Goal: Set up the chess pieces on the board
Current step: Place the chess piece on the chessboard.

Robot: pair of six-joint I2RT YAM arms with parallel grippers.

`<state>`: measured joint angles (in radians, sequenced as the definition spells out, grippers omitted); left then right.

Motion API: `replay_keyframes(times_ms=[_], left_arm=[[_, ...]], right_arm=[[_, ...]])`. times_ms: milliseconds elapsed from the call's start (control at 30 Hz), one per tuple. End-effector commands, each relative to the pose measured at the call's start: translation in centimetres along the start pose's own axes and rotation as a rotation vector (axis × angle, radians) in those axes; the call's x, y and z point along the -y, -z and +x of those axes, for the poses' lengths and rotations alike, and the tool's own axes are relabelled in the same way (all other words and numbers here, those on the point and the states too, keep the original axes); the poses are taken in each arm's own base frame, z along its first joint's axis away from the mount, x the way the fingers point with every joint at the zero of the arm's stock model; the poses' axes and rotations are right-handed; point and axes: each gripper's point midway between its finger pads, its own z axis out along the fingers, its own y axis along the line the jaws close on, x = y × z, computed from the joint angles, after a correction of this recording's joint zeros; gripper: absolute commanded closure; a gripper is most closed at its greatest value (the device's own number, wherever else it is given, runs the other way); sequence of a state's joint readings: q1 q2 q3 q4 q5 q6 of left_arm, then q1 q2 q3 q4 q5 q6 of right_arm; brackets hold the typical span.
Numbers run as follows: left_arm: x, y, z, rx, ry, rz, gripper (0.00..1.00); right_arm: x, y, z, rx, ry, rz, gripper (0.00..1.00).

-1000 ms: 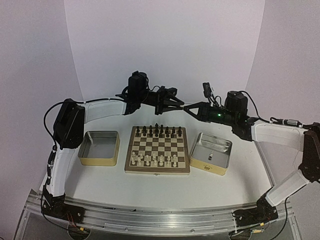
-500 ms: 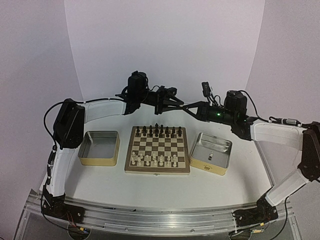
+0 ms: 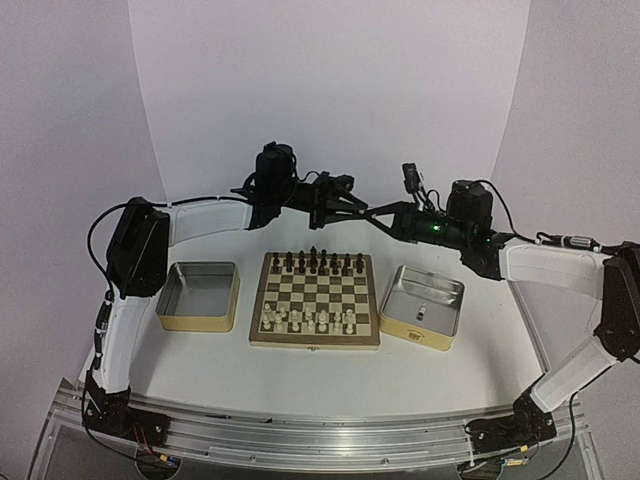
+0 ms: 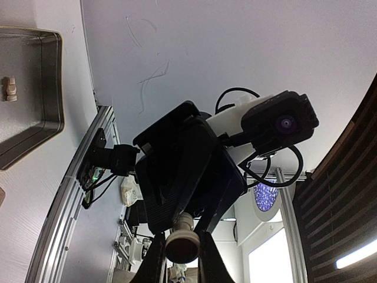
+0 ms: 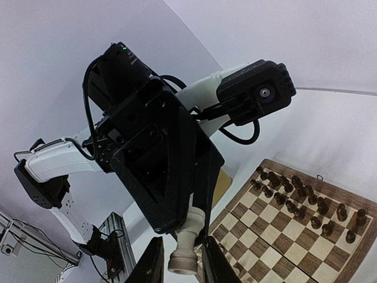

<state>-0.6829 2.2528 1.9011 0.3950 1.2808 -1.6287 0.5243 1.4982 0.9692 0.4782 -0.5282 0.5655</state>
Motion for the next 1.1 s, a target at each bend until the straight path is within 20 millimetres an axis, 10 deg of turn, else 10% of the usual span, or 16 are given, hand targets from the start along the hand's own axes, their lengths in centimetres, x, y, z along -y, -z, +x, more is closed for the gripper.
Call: replay_keyframes(times_ms=[0,500,667,1067], left_arm=[[0.6,0.4,0.2,-0.007,-0.037,0.013,1.00],[0.5,0.6,0.4,-0.003,-0.039,0.009,0.98],[0.5,0.8,0.2,0.012,-0.042,-0.010,0.70],[1.4,7.9,-2.6,0.276,-0.092,-0.231,0.54]], right_arm=[[-2.1,0.1,-2.1,0.050,0.049,-0.051,0.81],[-2.5,0.5,-2.5,0.066,0.053,-0.049,1.00],[-3.2,0.3,-2.0,0.005,0.032,-0.080,1.00],[-1.0,3.9,0.9,-0.264,0.042,0.241,1.00]])
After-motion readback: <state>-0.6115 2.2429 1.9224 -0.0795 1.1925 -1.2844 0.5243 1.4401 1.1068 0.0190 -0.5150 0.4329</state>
